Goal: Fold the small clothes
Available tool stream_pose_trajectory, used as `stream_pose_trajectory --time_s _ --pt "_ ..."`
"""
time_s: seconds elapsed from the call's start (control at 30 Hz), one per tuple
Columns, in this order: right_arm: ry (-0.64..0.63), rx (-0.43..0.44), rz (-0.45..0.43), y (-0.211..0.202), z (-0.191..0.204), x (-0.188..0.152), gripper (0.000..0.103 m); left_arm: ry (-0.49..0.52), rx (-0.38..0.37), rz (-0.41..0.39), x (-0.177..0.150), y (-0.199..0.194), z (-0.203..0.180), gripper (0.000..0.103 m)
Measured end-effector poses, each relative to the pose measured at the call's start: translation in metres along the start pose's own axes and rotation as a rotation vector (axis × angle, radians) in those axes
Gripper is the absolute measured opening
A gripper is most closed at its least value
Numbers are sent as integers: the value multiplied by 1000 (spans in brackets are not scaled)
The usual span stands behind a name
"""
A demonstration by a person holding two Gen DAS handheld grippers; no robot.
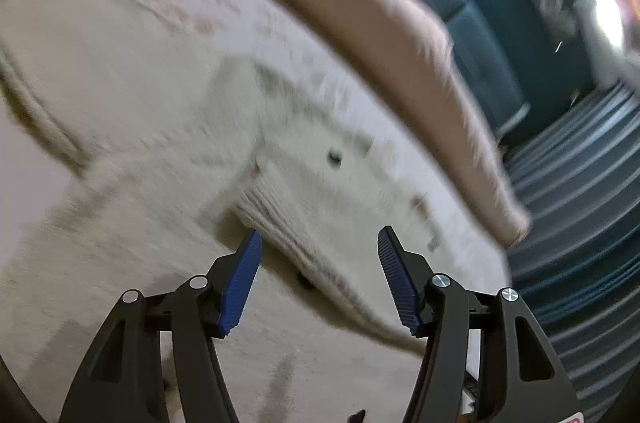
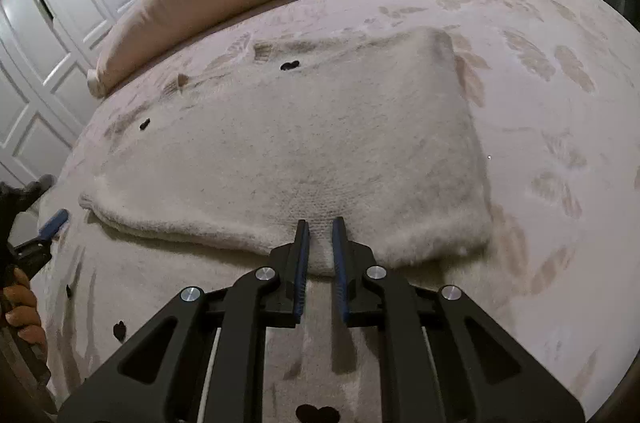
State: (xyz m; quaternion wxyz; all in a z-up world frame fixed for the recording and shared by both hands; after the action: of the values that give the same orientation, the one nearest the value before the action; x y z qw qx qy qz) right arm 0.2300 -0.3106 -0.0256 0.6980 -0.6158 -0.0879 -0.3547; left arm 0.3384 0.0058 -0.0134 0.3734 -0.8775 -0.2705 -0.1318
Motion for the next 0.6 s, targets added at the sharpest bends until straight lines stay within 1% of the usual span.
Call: stream_pose_trajectory --time_s 0.03,0.07,0.1,0.13,0.17,0.2,0.23,0.27,0.3,0.37,0.4,0.47,0.5,0.53,0.57,0.6 --pt "20 7 -8 -5 -2 1 12 32 63 34 -3 13 -1 58" --pt "46 17 -21 -14 -4 4 12 55 128 53 -7 23 1 58" --pt "77 30 -49 -23 -11 8 12 67 173 59 -10 31 7 58" --pt "86 18 -59 -27 -15 10 12 74 176 48 -13 33 11 56" --pt "85 -13 -56 -27 -21 12 12 90 182 34 -15 33 13 54" --pt "73 -83 -31 -20 -30 11 7 119 190 22 -19 33 13 54" --pt "62 -122 -1 -11 -38 7 3 147 198 12 -22 33 12 54" --pt "68 -98 12 -6 -46 2 3 170 207 5 -26 32 12 54" --pt "114 -63 -7 -10 -53 0 3 209 222 -6 -30 32 10 54" --pt "148 -79 -11 -23 -50 0 4 240 237 -12 -33 28 7 54" --pt "138 -94 -40 -35 -41 -3 11 229 229 -17 -32 20 8 54" --pt "103 -103 -70 -49 -22 -13 15 199 240 -38 -29 4 13 54" --pt "80 -95 -76 -53 -11 -23 17 174 234 -63 -23 -13 19 55" --pt "62 -81 -74 -54 -1 -33 25 153 236 -82 -19 -27 25 58" --pt "48 -69 -67 -55 5 -39 29 120 243 -113 -10 -49 39 64" --pt "25 -55 -51 -49 15 -50 35 98 256 -135 -3 -64 49 67"
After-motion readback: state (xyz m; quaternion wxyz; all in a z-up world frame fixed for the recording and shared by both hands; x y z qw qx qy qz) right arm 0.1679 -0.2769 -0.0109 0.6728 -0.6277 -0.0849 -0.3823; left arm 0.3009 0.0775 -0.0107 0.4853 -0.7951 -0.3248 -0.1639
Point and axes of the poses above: each gripper's, at about its wrist camera, not at the fingertips, and y roughly the way its jaws point, z to its left, x to its top, the point moved 1 cm from there along y, roughly the way its jaws point, and after that the axes turned 6 degrees about -x, right-handed, at the moved point
